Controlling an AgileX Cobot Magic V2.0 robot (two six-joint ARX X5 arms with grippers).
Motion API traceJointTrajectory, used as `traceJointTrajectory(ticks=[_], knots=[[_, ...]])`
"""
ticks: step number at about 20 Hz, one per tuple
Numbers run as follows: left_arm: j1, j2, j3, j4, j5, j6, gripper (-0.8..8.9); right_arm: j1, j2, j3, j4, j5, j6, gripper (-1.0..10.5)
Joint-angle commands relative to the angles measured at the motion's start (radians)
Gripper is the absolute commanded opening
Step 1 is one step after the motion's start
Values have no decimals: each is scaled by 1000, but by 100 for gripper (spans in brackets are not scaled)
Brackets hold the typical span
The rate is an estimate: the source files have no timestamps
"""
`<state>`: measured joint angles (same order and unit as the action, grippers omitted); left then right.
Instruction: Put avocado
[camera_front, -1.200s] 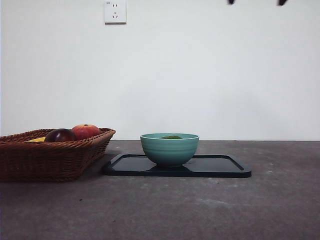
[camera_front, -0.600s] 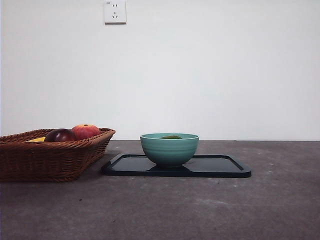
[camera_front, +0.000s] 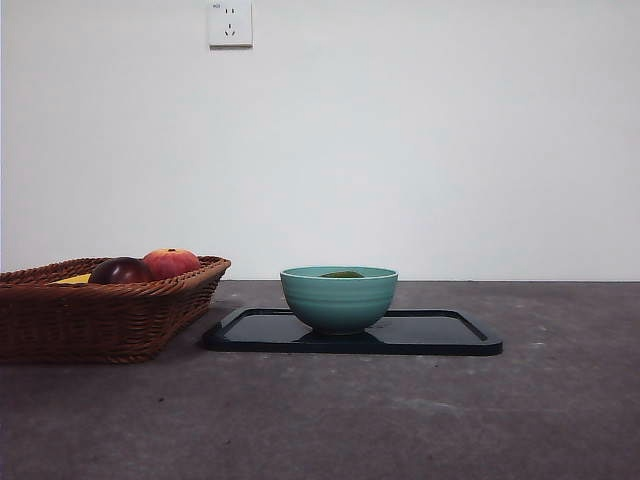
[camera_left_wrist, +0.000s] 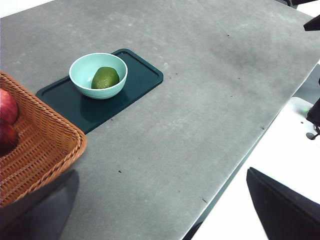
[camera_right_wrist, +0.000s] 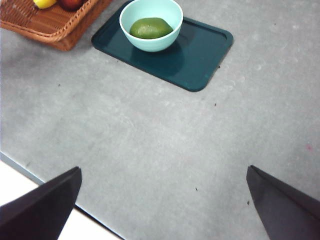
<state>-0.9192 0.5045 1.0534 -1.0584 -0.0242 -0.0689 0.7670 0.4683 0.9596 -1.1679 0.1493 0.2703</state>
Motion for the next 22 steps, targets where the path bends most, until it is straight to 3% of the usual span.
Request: traceJointTrajectory(ticks=[1, 2, 3, 4, 5, 18, 20, 22], knots=[[-8, 3, 13, 11, -3, -3, 525, 11, 5, 9, 18, 0, 13, 540], [-8, 3, 13, 11, -3, -3, 425, 11, 5, 9, 18, 0, 12, 409], [-8, 3, 13, 11, -3, -3, 232, 11, 5, 9, 18, 0, 10, 155], [-8, 3, 13, 11, -3, -3, -14, 11, 5, 9, 18, 1, 10, -8], [-8, 3, 13, 13, -3, -3, 23, 11, 5, 9, 24, 6, 11, 23], [5, 2, 12, 11, -3, -6, 19, 10, 5, 9, 31, 8, 10, 23], [82, 2, 11, 11, 9, -6, 19, 10, 5, 9, 31, 8, 11, 23], [228, 3, 8, 11, 31, -6, 19, 10, 5, 9, 31, 8, 10, 23]])
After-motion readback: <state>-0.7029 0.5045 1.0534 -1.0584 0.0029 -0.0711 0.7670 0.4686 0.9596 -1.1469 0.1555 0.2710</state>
